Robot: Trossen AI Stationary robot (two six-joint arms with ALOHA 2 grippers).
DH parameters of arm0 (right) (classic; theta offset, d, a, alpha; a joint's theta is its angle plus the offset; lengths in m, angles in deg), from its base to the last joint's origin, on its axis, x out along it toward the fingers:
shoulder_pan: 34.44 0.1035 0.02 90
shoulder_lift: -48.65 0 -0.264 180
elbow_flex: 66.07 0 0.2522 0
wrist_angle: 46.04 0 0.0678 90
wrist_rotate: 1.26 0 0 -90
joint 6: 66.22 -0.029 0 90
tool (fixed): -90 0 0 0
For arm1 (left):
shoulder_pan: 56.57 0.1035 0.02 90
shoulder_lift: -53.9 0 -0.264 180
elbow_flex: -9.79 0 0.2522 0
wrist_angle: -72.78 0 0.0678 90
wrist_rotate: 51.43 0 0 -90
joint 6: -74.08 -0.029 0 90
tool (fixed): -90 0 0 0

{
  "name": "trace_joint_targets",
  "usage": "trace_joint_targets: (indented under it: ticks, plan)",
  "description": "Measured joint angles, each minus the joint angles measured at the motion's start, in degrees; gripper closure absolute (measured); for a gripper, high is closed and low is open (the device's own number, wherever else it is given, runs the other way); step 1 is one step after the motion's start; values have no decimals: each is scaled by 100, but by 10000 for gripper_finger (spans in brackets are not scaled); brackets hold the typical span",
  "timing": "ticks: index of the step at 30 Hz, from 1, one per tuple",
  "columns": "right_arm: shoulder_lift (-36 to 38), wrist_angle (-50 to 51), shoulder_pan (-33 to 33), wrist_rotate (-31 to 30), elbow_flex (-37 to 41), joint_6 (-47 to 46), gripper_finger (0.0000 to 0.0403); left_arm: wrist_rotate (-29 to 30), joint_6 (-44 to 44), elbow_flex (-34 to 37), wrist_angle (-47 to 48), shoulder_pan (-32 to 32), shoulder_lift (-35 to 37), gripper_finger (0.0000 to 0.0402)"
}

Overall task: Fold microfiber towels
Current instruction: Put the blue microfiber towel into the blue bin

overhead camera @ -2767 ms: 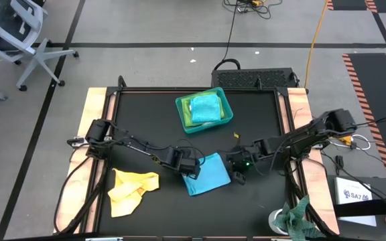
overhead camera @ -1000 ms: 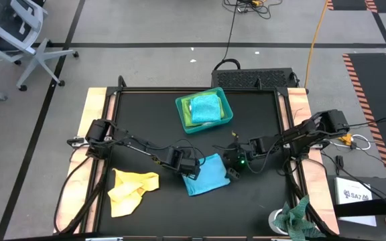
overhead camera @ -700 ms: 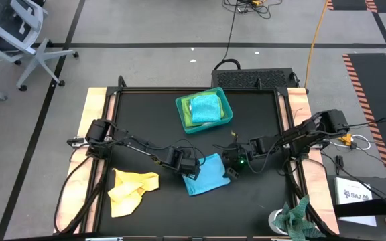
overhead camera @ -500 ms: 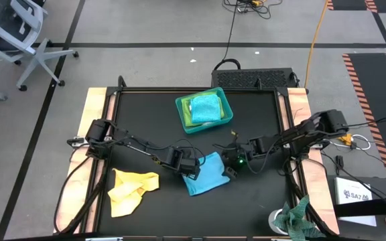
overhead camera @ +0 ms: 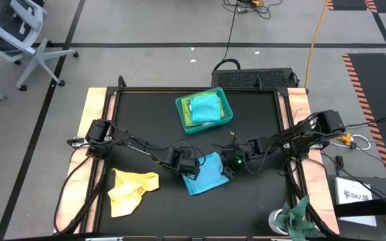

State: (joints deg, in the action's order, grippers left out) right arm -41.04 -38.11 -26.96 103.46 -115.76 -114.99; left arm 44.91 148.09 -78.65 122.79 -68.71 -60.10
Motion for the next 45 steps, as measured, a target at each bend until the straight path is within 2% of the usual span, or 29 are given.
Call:
trace_joint_targets:
  ticks: [5, 7, 15, 21, 24, 29, 37, 45]
  plan:
    - [-4, 22, 0, -13, 7, 133, 378, 156, -98, 4, -90, -43, -7, 375]
    - [-4, 21, 0, -89, 7, 202, 395, 229, -129, 3, -165, -66, -14, 390]
    - [5, -480, 9, -148, 6, 112, 400, 593, -83, 4, -353, -61, -26, 394]
    - [22, -596, 9, -9, -128, 92, 402, 716, -109, -76, -72, -38, -3, 396]
    - [27, -596, 11, 59, -214, 149, 402, 826, -164, -77, 50, 11, 175, 395]
    - [222, -503, -46, 187, -423, 239, 402, 1325, -397, -86, 177, 159, 646, 396]
    - [975, 578, -444, 27, -1175, 1060, 402, 1714, -1047, -92, 235, 591, 1233, 397]
    - [1334, 1836, -1412, -138, -1949, 2186, 403, 2174, -1963, -92, 29, 1158, 1695, 397]
